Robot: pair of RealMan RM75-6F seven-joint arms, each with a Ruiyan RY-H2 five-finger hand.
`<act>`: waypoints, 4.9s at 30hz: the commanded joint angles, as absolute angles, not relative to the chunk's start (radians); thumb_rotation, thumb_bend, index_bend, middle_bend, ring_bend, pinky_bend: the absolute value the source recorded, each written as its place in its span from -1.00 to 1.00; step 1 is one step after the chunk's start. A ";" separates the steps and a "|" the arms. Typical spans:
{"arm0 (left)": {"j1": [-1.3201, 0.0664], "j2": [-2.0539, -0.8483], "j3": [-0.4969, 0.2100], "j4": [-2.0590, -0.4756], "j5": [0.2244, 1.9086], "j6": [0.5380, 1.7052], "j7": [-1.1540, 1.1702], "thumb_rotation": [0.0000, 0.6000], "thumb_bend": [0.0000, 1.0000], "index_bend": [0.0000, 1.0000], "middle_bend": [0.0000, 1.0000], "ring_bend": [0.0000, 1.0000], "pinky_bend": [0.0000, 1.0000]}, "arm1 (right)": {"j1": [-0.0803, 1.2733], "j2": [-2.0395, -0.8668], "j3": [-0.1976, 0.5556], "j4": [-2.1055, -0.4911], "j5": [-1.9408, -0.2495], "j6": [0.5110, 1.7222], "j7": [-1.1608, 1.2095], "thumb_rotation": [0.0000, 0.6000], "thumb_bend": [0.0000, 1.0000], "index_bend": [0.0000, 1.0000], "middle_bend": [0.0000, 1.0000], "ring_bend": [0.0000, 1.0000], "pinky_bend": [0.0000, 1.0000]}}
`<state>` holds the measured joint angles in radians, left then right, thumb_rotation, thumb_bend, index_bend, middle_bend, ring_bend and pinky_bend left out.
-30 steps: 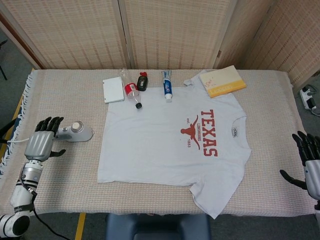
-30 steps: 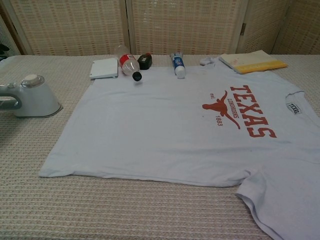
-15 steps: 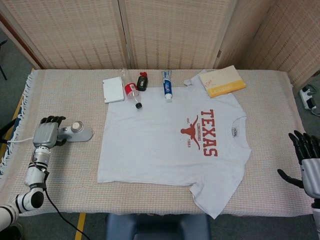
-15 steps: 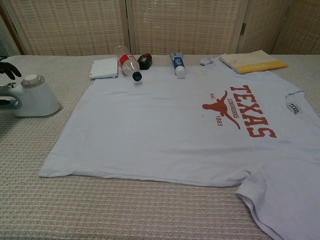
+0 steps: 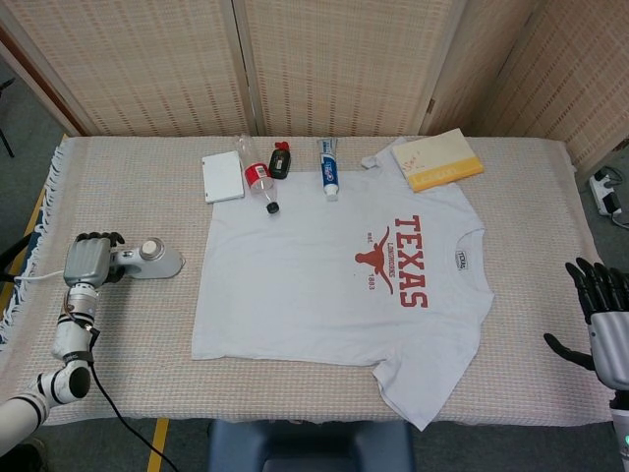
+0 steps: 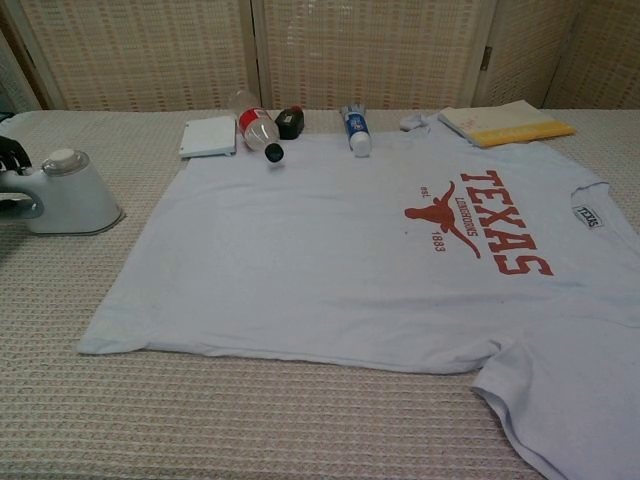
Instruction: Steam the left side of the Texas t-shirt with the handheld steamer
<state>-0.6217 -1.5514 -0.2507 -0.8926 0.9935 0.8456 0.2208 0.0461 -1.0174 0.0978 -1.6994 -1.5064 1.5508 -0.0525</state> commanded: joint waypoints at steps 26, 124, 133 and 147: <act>-0.668 -1.732 -0.236 -0.526 1.163 0.803 -0.206 1.00 -0.18 0.74 0.95 0.63 0.44 | 0.119 -1.033 0.053 -1.728 -1.501 1.366 -0.063 1.00 -0.80 -1.00 -0.90 -1.00 -0.89; -0.666 -1.744 -0.064 -1.073 1.500 1.144 0.053 1.00 -0.18 0.80 1.00 0.67 0.49 | 0.351 -1.382 -0.175 -1.254 -1.666 1.089 0.298 0.29 1.00 -1.00 -0.74 -1.00 -0.97; -0.611 -1.731 -0.030 -1.014 1.494 1.162 0.040 1.00 -0.18 0.80 1.00 0.66 0.49 | 0.356 -1.380 -0.176 -1.259 -1.664 1.083 0.295 0.31 1.00 -1.00 -0.74 -1.00 -0.97; -0.476 -1.581 0.010 -1.005 1.475 1.234 -0.031 1.00 -0.18 0.80 1.00 0.66 0.49 | 0.365 -1.383 -0.173 -1.264 -1.666 1.080 0.293 0.31 1.00 -1.00 -0.74 -1.00 -0.97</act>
